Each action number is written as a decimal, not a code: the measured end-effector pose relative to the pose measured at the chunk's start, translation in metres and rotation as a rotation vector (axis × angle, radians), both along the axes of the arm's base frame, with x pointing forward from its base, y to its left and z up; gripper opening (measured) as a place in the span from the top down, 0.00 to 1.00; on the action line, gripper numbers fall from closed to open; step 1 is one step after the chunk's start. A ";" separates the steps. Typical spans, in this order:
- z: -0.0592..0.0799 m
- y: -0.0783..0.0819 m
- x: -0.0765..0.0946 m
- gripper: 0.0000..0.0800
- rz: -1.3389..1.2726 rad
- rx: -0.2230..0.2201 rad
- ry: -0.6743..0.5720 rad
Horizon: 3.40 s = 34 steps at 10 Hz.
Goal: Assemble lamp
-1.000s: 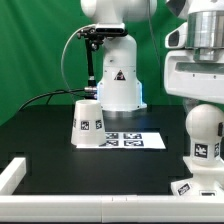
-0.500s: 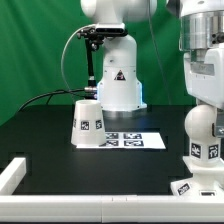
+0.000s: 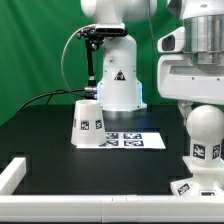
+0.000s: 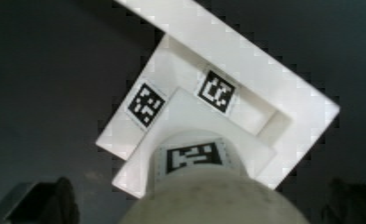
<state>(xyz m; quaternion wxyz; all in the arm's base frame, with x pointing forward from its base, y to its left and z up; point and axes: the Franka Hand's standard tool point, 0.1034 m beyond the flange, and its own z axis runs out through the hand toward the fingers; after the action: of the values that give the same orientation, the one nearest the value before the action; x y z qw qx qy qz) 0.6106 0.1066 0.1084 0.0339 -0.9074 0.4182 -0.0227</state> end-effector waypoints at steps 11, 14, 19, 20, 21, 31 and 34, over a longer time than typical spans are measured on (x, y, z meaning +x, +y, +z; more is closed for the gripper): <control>0.009 -0.010 0.015 0.13 1.228 -0.212 -0.067; 0.009 -0.008 0.017 0.13 1.578 -0.309 -0.081; 0.009 -0.005 0.010 0.13 1.775 -0.216 0.088; 0.007 -0.005 0.010 0.13 1.782 -0.215 0.093; 0.007 -0.006 0.010 0.13 1.777 -0.215 0.094; 0.007 -0.012 0.014 0.28 1.040 -0.181 0.019; 0.008 -0.020 0.020 0.28 0.884 -0.149 0.024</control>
Offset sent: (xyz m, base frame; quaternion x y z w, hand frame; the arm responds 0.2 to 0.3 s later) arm 0.0102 0.0130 0.0146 -0.0238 0.0152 -0.4831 0.8751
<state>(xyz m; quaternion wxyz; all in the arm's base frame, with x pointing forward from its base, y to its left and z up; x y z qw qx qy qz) 0.6310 0.0865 0.1161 -0.0297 -0.9992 -0.0119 -0.0256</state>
